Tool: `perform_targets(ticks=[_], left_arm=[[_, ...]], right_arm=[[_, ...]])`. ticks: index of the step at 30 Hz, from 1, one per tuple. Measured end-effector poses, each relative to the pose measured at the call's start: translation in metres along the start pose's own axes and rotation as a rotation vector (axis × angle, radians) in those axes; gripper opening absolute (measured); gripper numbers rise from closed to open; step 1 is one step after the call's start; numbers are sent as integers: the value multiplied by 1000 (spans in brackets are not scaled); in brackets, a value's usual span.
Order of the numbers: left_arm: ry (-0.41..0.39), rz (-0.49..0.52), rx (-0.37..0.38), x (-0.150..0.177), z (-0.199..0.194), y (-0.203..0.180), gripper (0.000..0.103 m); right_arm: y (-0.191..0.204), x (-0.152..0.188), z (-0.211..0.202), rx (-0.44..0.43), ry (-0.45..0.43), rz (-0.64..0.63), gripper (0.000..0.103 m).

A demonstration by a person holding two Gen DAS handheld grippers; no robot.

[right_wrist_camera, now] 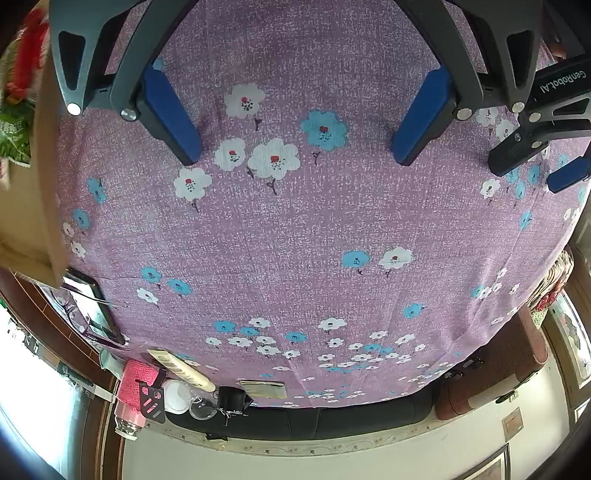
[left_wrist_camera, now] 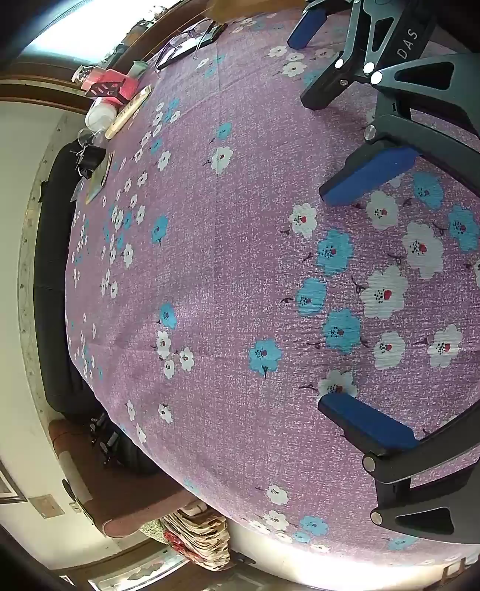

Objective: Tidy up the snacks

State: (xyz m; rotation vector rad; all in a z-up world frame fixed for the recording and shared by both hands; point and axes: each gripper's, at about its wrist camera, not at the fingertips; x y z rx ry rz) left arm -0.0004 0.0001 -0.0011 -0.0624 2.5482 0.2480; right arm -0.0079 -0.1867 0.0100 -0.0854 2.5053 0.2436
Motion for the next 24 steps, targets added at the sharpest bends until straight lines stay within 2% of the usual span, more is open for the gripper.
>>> perform_targets(ticks=[24], left_arm=[[1,-7,-4,0,-1,0,103]], right_arm=[[0,-1,-1,-1,2,1,103]])
Point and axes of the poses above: each gripper's, at about its wrist camera, not at the fingertips, and z roughly the way its jaws point, y to its left, x to its underside, and after that the axes turned 11 degrees about -x, right-handed
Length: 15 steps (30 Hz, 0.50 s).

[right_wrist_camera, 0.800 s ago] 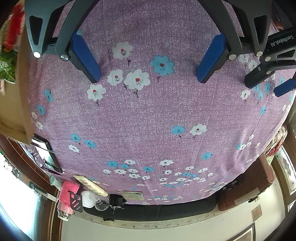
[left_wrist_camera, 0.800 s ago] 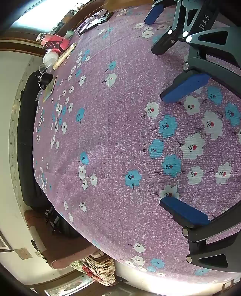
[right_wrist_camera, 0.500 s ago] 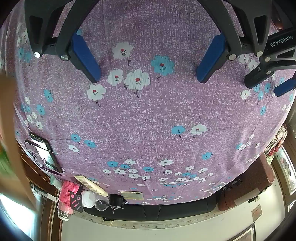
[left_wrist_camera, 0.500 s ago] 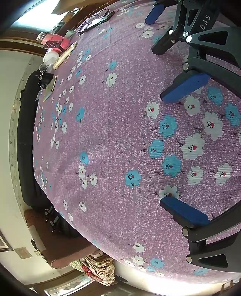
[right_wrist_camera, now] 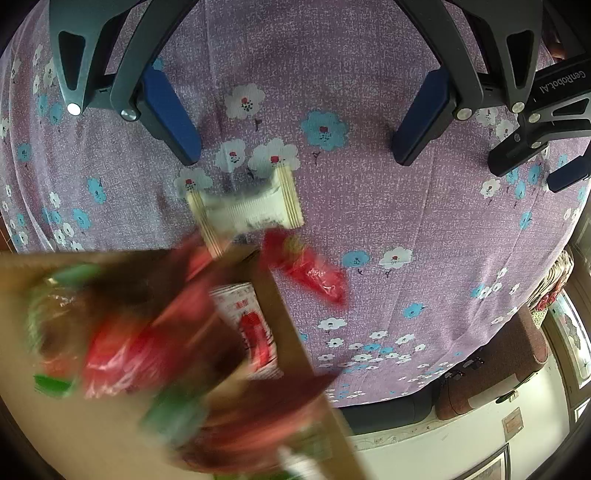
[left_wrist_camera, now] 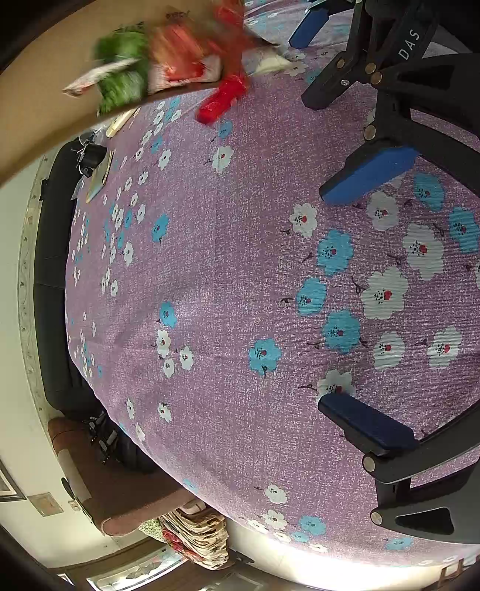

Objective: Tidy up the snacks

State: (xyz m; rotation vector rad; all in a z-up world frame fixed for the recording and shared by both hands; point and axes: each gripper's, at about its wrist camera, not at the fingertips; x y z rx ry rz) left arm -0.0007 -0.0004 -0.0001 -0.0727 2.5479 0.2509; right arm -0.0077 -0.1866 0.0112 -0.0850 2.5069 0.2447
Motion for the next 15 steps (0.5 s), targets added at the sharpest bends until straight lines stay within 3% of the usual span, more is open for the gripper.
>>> perform_targets(ticks=[15], left_arm=[[0,-1,0,0,0,0,103]], right_arm=[[0,2,1,0,0,0,103]])
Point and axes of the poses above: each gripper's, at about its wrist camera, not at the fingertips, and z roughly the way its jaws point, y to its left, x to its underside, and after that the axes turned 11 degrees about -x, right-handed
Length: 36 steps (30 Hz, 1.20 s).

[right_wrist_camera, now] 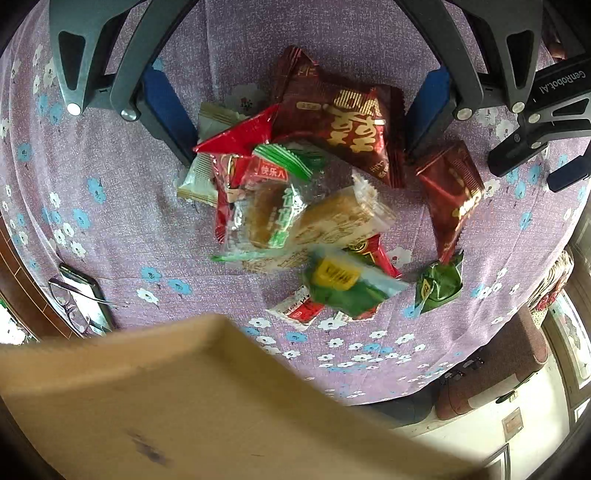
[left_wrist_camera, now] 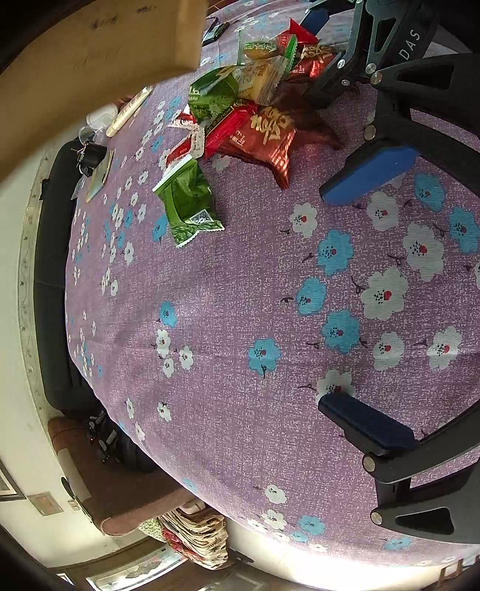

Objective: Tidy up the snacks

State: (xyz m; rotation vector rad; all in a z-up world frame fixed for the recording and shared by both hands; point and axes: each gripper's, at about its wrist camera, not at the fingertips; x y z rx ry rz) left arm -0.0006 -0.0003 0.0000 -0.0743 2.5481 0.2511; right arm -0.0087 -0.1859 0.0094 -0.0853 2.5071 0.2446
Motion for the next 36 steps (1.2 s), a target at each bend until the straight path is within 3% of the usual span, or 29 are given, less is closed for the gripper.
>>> perform_targets(ticks=[36], left_arm=[[0,-2,-2,1,0,0,103]], right_arm=[[-1,-2,-1,1,0,1,103]])
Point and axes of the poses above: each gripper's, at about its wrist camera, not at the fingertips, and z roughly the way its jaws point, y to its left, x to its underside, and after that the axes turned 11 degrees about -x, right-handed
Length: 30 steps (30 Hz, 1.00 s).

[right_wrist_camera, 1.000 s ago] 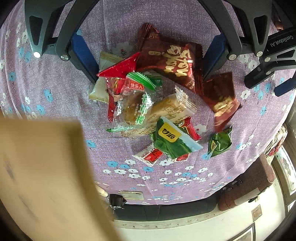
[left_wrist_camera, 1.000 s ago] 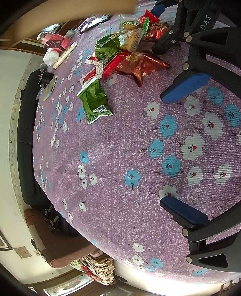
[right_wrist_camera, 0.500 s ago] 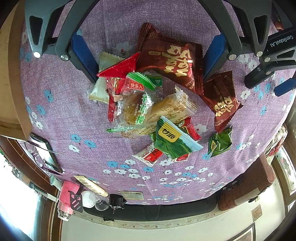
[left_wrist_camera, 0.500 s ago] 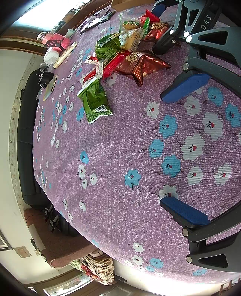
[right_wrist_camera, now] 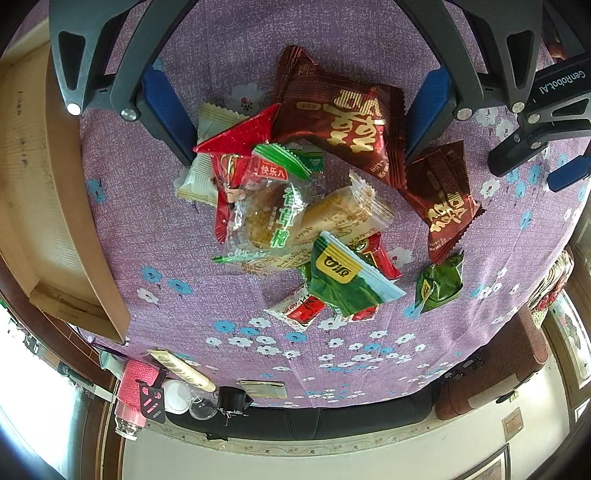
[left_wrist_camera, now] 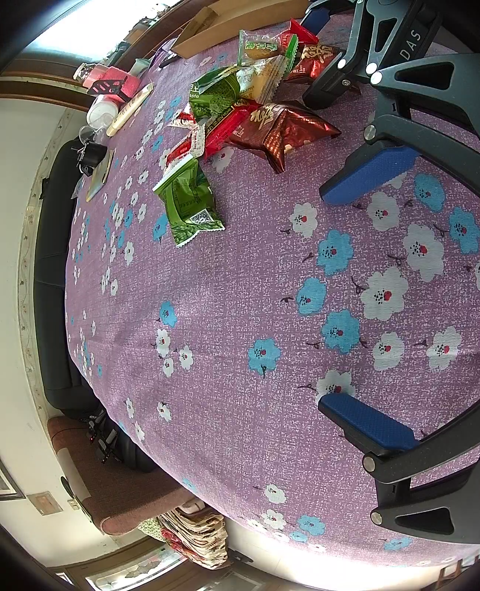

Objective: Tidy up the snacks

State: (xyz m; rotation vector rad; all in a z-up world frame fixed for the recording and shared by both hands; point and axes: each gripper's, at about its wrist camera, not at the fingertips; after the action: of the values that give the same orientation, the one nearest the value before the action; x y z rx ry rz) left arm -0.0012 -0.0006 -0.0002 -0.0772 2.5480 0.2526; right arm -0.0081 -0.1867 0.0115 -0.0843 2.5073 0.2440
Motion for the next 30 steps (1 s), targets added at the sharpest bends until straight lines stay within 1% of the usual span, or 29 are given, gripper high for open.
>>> perform_targets(ticks=[26,28,30], left_arm=[[0,0,0,0,0,0,103],[0,0,0,0,0,0,103],[0,0,0,0,0,0,103]], right_arm=[[1,0,1,3,0,2,103],[2,0,1,-4,17,-8,103],[1,-2,1,-32,55,-39,103]])
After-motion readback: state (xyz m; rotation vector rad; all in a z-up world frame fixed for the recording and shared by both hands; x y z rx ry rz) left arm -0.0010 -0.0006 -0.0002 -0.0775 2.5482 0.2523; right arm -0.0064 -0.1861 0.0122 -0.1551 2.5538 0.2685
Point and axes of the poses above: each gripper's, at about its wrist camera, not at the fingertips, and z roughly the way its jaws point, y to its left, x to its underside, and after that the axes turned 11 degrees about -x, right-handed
